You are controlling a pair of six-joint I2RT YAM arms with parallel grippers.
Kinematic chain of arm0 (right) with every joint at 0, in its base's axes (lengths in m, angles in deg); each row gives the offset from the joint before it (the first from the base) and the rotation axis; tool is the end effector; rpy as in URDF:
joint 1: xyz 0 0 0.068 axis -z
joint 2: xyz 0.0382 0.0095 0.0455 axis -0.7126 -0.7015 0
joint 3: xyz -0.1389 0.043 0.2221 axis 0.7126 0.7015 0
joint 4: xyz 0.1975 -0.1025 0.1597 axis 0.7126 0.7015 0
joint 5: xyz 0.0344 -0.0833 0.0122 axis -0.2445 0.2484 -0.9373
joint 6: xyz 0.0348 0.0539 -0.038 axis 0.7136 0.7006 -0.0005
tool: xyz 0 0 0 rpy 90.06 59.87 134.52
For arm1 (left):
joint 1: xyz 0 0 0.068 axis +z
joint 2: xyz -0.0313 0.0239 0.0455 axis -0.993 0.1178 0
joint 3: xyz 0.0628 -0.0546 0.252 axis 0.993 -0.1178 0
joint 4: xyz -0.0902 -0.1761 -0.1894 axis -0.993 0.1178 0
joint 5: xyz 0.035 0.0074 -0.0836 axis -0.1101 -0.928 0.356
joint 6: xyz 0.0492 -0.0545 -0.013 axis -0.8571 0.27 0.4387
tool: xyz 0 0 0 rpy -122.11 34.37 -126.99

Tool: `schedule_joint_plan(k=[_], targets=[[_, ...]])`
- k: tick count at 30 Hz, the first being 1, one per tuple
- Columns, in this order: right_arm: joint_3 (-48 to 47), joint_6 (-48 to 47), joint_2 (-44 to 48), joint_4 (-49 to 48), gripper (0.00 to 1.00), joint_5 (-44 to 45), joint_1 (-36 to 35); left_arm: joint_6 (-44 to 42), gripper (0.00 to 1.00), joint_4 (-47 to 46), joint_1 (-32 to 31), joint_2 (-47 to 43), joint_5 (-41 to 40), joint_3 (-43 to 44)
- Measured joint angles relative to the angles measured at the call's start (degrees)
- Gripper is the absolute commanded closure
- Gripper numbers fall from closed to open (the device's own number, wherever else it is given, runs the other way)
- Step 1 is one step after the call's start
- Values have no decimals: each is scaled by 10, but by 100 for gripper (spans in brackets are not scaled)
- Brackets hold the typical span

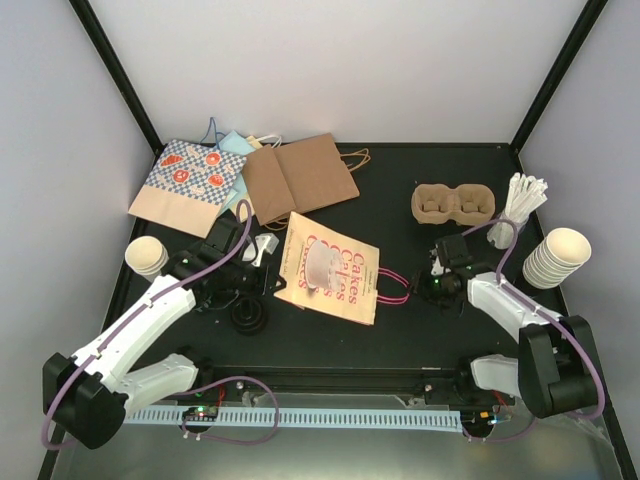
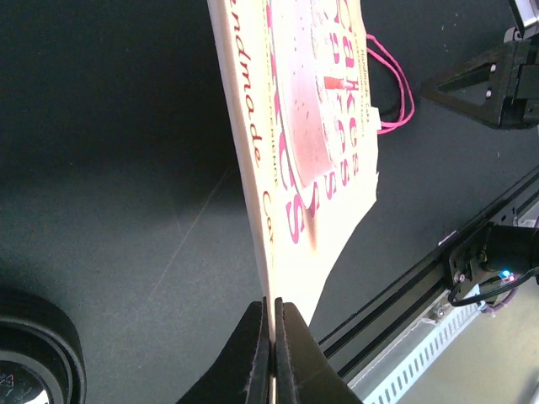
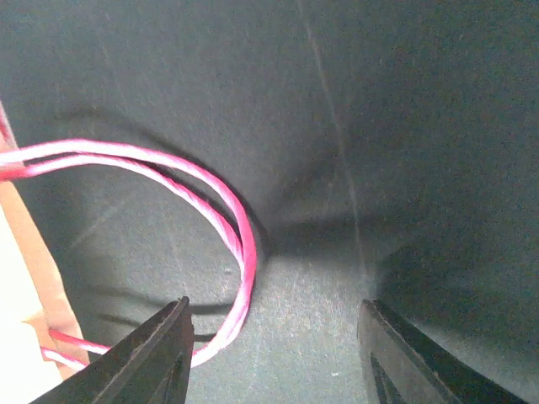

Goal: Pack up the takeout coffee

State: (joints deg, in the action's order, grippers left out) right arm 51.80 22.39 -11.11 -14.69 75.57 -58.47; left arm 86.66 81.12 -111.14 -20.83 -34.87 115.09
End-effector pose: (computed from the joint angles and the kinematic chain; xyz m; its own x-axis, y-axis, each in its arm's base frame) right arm 0.2156 0.0657 0.1151 -0.9312 0.3134 -0.1861 0.2230 0.8937 0.3892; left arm 0.1847 -0.1301 0.2318 -0.9327 0.0779 -0.3522 0.2813 0.7681 -0.5752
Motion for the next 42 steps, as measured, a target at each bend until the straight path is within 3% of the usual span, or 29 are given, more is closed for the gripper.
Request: schedule_joint_plan(k=[18,20,26,30,39,42], targets=[[10,45,-35,-49,54,-19,-43,0,98,-7,0,4,0,-6],[10,49,-38,-56,57,-24,-43,0,98,-9,0,4,0,-8],[11,61,-47,-66,85,-28,-45,0,97,-12,0,4,0,-15],[9,62,-43,-58,96,-23,-46,-2,84,-13,0,4,-1,-16],[-58,44,29,21,97,4,-46,-12,35,-12,0,-22,-29,-17],[-88,35,52,47,99,5,-47,-15,32,-11,0,-25,-41,-17]])
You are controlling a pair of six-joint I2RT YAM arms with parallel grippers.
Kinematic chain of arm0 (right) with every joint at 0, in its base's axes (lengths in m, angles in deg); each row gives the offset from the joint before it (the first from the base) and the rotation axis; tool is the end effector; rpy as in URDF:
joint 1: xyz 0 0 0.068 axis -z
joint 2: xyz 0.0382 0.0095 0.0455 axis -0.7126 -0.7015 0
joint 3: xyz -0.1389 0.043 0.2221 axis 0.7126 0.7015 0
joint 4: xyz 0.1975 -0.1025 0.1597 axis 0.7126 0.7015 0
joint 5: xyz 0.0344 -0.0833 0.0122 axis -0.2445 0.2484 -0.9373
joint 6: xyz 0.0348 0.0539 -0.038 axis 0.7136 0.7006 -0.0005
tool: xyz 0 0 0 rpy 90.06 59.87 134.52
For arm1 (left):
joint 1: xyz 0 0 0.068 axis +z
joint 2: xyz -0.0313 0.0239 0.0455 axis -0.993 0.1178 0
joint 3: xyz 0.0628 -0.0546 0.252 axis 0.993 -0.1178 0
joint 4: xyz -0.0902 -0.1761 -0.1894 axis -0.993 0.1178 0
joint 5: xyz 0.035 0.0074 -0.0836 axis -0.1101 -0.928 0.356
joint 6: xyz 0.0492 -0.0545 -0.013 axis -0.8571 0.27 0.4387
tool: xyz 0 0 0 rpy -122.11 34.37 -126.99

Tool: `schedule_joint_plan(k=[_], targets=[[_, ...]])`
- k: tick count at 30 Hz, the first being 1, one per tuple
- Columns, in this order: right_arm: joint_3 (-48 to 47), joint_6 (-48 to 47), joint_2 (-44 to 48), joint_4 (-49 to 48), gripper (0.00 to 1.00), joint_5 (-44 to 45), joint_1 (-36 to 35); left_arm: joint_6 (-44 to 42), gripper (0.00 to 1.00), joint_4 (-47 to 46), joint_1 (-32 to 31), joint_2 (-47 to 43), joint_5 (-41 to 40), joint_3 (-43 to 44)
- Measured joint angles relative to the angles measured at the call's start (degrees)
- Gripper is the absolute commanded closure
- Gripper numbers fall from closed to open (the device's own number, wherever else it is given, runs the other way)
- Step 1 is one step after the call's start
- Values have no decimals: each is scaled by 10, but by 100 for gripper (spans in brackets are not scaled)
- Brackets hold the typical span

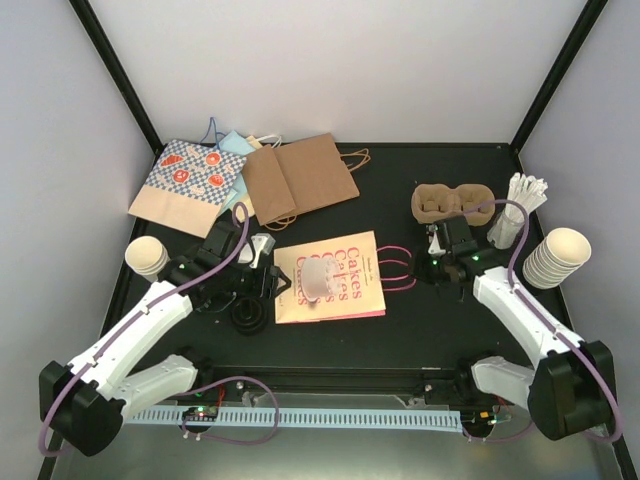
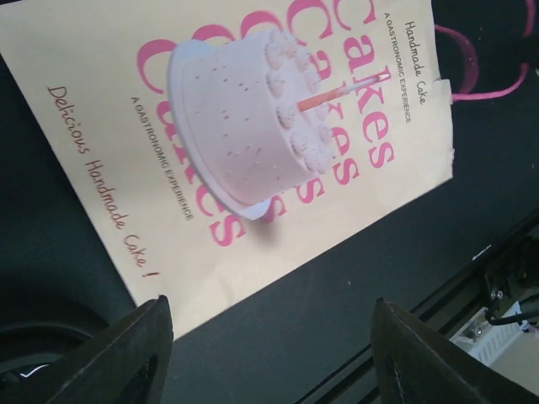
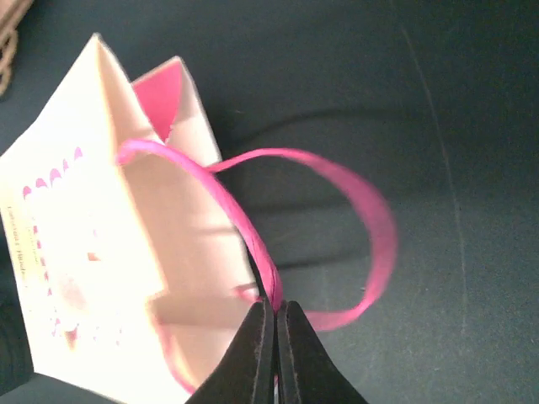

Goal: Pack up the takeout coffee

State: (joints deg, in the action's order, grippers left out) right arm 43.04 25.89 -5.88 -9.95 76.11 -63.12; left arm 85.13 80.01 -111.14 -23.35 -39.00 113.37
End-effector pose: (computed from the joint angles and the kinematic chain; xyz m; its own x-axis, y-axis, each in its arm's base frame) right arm 0.2275 0.0881 0.1770 -0.9056 0.3051 -0.2946 0.1438 0.8743 0.4636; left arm 0.1822 -0.1242 0.2303 -0.9060 0.0750 -0.4166 0.3049 0.7983 -0.5194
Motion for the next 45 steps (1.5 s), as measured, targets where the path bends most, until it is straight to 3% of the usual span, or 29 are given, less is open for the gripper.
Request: schedule_joint_plan(k=[6,15,25,31,45], targets=[[-69,-25,38,56,99,-6,0,-7,31,0,-21,1,-12,11],[-178,-29,75,101,98,-60,0,0,31,-56,-165,35,-57,95],[-184,14,113,104,97,-106,0,4,36,-163,-280,128,-121,183],[-184,27,120,106,97,-119,-1,-13,36,-191,-313,183,-155,239],[-184,59,141,104,97,-138,-1,-80,43,-246,-367,201,-245,243]])
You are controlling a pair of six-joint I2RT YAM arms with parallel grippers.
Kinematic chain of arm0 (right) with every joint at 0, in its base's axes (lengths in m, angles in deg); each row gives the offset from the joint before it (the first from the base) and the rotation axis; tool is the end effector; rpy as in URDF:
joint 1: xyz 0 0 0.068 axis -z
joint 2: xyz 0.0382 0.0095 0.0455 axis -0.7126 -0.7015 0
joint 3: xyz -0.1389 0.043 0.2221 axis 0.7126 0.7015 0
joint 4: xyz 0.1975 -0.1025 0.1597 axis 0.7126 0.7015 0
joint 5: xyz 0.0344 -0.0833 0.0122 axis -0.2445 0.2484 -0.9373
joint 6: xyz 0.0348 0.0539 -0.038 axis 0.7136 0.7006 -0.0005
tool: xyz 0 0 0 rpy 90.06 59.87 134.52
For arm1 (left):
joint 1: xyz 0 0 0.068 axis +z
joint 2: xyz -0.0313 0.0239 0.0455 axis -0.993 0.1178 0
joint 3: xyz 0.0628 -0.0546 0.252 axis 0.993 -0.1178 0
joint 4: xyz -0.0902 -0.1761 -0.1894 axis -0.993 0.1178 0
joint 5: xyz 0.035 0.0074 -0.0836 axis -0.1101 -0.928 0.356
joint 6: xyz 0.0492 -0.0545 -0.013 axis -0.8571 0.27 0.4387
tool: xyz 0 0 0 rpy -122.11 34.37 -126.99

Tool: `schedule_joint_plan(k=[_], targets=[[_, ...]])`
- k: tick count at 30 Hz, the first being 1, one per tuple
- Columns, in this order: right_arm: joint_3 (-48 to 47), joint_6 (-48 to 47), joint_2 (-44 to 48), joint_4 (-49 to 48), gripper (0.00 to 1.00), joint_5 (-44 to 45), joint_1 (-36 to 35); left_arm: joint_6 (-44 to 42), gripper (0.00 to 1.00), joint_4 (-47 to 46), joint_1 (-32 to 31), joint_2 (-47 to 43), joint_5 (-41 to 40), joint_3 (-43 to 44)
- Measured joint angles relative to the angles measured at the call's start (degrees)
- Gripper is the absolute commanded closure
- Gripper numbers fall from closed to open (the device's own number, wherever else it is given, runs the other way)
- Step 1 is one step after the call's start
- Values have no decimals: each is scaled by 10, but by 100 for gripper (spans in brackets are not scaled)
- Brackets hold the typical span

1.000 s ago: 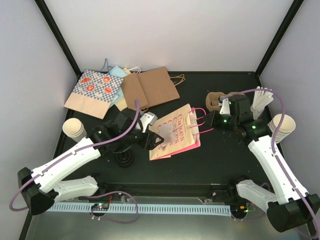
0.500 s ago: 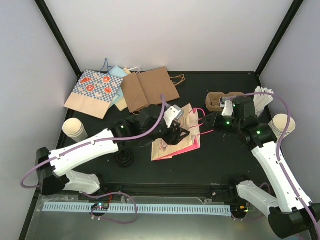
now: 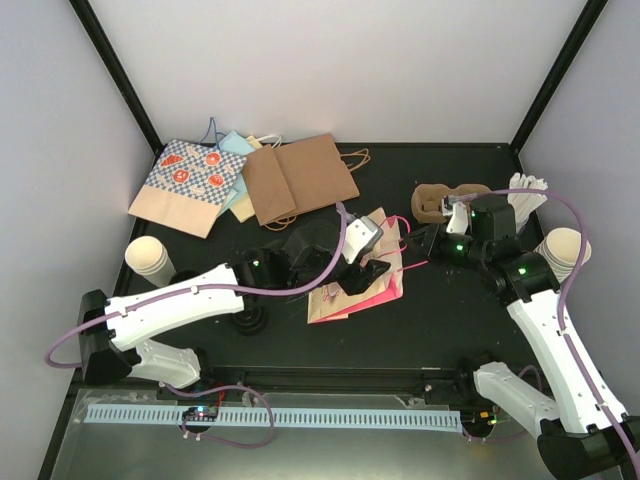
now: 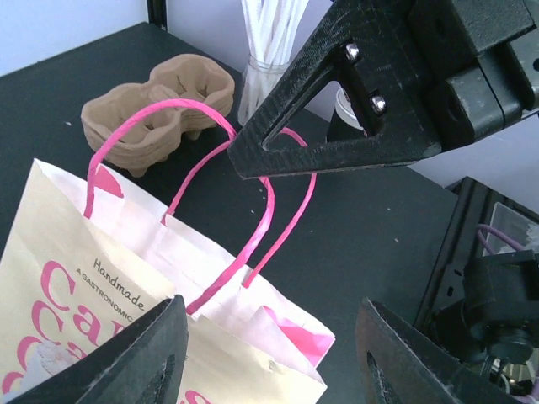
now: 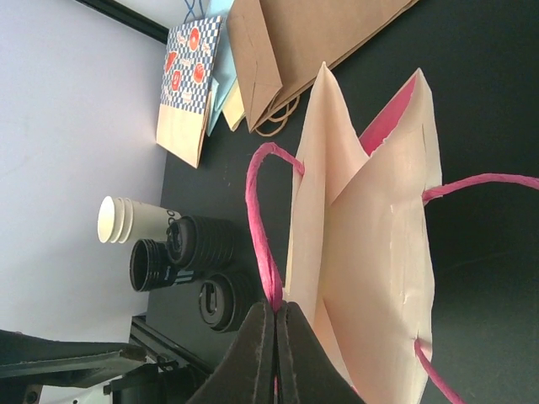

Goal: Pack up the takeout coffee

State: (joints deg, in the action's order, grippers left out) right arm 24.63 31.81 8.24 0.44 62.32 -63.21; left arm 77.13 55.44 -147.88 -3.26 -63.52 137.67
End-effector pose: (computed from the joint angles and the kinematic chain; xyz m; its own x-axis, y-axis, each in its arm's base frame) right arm 0.1937 0.0924 0.3301 -0.8435 0.3470 -0.4101 -0.0831 0.6699 0.7378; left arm 0.1496 -0.3118 0.3340 -0.4065 0.2587 -0.8762 0.8161 0.5341 -0.2209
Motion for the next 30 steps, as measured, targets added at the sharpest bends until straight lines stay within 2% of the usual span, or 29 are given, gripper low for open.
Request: schedule_joint_plan(k=[3,7,11,14,20,26,30], targets=[[0,4,0,-2,97,-2,0,-10,41,-5,-3,0,-10,0],[0,6,1,-2,97,-2,0,-20,32,-15,-3,-4,-15,-5],[0,6,2,-2,97,-5,0,-43,28,-64,-3,-40,-6,-54],[0,7,5,-2,97,-6,0,-54,31,-94,-3,-67,-4,-93],[0,9,7,-2,97,-11,0,-69,40,-108,-3,-69,-4,-98],[-1,9,7,-4,97,-14,0,-90,47,-108,-8,-37,-5,-75],[-3,10,7,-6,97,-17,0,-109,48,-111,-15,-7,-11,-61]])
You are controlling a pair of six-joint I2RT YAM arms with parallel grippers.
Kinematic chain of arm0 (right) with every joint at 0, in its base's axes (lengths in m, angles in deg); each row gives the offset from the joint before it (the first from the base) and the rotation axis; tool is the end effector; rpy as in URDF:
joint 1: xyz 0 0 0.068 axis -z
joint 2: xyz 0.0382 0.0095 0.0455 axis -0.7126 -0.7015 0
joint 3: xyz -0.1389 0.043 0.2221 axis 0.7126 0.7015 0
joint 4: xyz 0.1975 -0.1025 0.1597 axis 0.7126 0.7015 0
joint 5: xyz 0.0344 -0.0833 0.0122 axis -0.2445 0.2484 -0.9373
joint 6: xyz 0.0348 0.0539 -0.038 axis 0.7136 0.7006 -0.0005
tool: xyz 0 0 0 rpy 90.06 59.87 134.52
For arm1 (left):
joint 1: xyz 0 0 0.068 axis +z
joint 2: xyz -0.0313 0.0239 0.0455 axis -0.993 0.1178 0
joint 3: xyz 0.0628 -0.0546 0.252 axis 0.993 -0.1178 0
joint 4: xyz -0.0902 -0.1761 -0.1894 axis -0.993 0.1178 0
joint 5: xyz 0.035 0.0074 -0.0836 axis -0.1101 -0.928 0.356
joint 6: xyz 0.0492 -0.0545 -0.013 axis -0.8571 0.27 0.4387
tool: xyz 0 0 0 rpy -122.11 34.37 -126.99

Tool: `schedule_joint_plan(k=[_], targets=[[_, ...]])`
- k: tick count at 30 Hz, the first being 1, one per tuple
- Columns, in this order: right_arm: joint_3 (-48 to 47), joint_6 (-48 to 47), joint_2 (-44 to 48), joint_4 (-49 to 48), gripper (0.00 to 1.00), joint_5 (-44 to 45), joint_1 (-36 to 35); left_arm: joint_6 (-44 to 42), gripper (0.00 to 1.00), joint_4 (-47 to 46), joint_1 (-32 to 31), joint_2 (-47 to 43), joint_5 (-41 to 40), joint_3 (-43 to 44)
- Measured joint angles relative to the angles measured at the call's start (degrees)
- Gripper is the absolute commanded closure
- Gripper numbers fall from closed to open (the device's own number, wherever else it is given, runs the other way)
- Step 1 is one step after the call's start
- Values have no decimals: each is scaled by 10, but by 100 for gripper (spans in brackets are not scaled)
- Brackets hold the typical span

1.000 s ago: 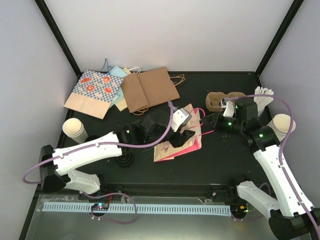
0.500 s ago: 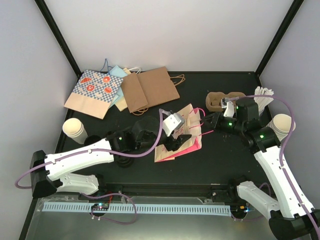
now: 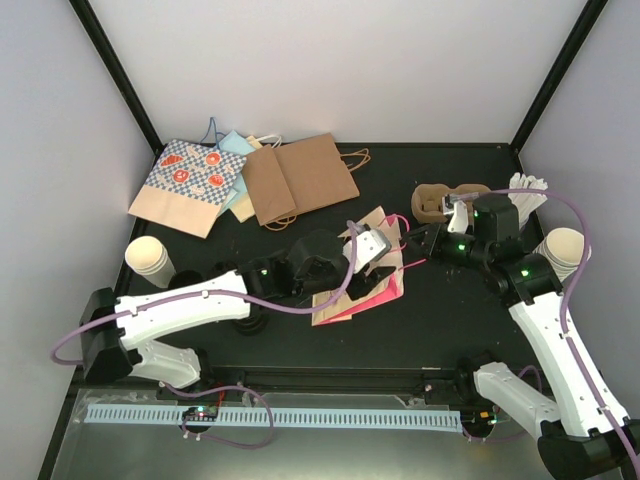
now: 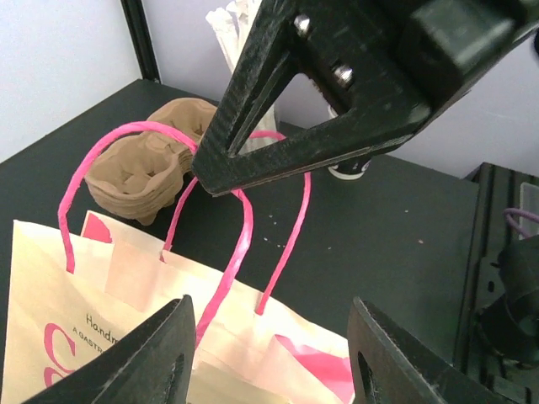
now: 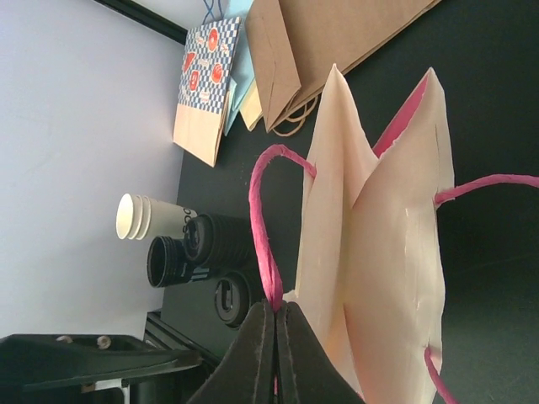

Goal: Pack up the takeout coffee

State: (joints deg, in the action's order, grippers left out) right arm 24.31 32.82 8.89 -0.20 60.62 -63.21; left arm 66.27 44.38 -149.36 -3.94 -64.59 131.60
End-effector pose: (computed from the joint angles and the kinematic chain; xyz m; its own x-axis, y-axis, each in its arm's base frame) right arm 0.1908 0.0932 0.3359 -0.8447 0.3487 -0.4061 -0.0999 0.6426 0.7596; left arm 0.1441 -0.3186 0.3209 -0.1988 0.2764 -0.9403 0.8845 0.4638 -0.0507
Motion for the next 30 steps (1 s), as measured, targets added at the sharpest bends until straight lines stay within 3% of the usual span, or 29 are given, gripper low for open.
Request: schedule_joint_plan(k=[9,13,17,22,27,30], targets=[[-8,0,0,-1,96,-6,0,-53,57,1,0,58,-62,36],[-8,0,0,-1,97,-10,0,-75,70,4,0,79,-87,54],[-9,0,0,-5,94,-12,0,-93,96,14,0,101,-112,82],[-20,-8,0,-2,74,-8,0,-99,98,38,-2,113,-131,103],[-80,-49,-2,35,43,29,-2,-94,98,49,-3,104,-139,103],[-109,-85,9,42,41,56,-2,-91,98,47,-3,77,-139,83]])
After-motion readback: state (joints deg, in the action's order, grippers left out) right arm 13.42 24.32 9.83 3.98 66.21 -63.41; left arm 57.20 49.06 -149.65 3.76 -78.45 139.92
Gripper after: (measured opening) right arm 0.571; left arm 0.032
